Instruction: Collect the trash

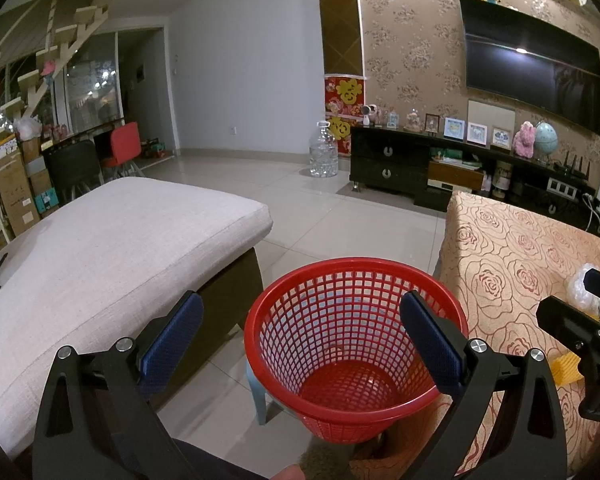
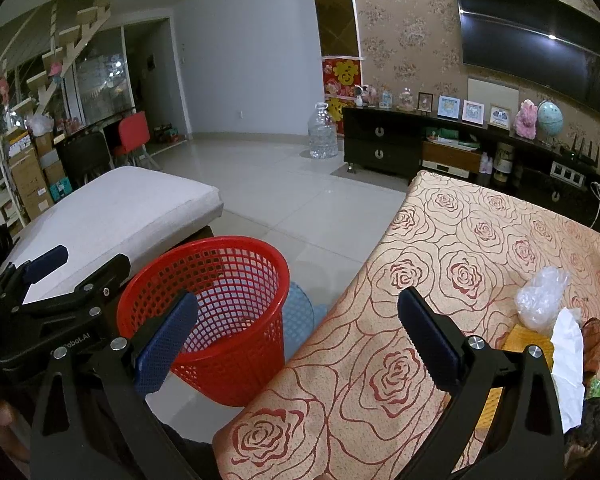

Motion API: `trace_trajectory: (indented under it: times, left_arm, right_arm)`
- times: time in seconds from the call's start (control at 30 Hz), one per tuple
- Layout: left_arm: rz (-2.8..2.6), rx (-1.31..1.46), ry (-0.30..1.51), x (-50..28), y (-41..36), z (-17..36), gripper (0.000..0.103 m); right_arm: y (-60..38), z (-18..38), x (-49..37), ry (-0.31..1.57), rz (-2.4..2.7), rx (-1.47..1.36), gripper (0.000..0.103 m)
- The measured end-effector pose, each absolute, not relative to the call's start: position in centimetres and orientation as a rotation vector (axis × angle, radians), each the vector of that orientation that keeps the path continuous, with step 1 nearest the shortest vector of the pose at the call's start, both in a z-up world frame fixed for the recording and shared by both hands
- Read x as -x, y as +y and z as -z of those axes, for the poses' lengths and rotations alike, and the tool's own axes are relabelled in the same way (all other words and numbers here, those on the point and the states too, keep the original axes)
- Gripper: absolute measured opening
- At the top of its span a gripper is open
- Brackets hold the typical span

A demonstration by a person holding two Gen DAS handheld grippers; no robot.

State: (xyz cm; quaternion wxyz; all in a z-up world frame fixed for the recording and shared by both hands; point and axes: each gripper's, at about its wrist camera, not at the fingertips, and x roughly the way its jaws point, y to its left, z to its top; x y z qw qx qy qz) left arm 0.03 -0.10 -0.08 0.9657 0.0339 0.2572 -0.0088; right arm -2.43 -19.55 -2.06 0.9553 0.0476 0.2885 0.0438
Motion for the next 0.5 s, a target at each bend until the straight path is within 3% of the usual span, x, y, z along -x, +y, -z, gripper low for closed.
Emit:
trace_trajectory:
  times: [0.5]
  left_arm:
    - [0.017,-0.069,0.522,-0.06,-0.12,0.08,0.095]
  right_arm:
    - [-19.74,2.29,2.57,0.587,-0.091,-0.097,0.097]
